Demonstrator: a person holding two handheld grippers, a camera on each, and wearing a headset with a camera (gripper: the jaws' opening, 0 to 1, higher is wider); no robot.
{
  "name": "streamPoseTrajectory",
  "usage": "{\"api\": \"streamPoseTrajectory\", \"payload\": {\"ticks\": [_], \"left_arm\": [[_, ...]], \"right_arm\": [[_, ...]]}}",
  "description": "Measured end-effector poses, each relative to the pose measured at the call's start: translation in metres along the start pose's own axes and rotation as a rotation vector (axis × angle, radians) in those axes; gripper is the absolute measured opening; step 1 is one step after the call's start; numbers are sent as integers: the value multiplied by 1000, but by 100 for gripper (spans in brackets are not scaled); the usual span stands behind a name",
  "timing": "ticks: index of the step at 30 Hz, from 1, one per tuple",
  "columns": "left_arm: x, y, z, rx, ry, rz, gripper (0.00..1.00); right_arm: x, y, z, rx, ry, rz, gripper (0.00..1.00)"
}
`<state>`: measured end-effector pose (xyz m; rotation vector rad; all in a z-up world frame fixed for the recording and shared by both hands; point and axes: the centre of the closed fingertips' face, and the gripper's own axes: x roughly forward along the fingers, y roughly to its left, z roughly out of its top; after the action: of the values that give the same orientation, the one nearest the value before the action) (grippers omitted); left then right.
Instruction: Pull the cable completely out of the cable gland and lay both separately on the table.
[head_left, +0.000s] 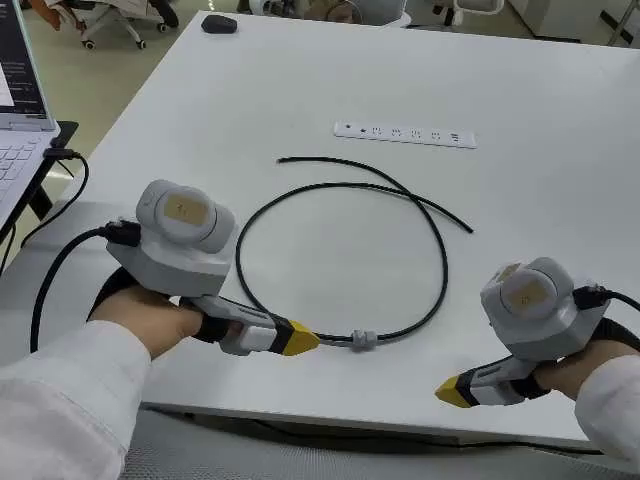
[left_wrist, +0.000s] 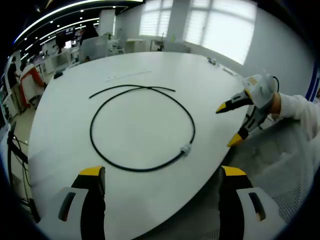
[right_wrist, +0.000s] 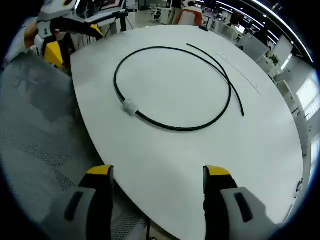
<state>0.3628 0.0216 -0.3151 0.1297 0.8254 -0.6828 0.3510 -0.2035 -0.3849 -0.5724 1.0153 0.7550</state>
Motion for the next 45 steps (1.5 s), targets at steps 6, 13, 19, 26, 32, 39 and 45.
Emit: {"api": "streamPoseTrajectory", "payload": {"ticks": [6, 13, 19, 26, 32, 39, 45], "left_arm": [[0, 1, 0, -5, -3, 5, 94], [0, 1, 0, -5, 0, 6, 93], [0, 1, -1, 0, 5, 6, 93], [0, 2, 0, -4, 3, 8, 93], [0, 3, 0, -4, 1, 6, 93], [-1, 2, 2, -4, -4, 6, 92], [-1, 2, 2, -8, -5, 5, 92]], "right_arm": [[0, -1, 1, 10, -8, 0, 73], [-1, 0, 1, 7, -7, 3, 73], [-1, -1, 0, 11, -7, 2, 72], [0, -1, 1, 13, -7, 5, 72], [0, 0, -2, 9, 5, 8, 71], [-1, -1, 1, 34, -14, 14, 71], [-4, 0, 9, 27, -42, 13, 70]]}}
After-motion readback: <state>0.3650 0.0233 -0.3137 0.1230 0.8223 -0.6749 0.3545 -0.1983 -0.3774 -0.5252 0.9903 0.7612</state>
